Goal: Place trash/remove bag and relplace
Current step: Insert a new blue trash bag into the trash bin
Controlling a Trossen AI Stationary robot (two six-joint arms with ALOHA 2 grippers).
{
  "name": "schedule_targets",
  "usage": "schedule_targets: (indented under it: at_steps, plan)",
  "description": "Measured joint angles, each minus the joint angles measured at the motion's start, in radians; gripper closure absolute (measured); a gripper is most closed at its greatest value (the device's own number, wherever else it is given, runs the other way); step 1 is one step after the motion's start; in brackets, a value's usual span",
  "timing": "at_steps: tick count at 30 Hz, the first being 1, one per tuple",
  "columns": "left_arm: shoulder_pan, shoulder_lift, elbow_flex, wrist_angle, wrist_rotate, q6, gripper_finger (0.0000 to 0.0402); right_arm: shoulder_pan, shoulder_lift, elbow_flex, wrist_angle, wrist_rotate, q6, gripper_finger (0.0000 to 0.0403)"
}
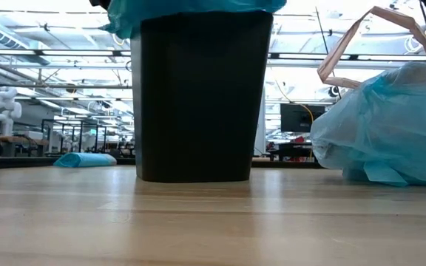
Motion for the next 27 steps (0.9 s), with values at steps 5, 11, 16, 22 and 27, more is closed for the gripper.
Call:
schedule_targets:
  at_steps: [5,11,16,22,27]
  plan:
    - [0.0,0.005,-0.001,-0.005,0.0,0.0,0.023,-0.023,0.0,0.0,-0.118,0.16,0.042,0.0401]
    - [0.003,0.013,-0.002,-0.005,0.0,0.019,0.023,-0.06,0.0,0.0,-0.174,0.278,0.124,0.0403]
    - [0.025,0.022,-0.069,-0.001,0.012,0.017,0.023,-0.085,0.012,0.001,-0.183,0.286,0.175,0.0403]
    - [0.056,0.022,-0.159,0.009,0.037,-0.008,0.023,-0.114,0.075,0.0,-0.261,0.29,0.23,0.0403]
    - [0.064,0.022,-0.196,0.048,0.068,-0.009,0.023,-0.135,0.132,0.0,-0.268,0.286,0.233,0.0403]
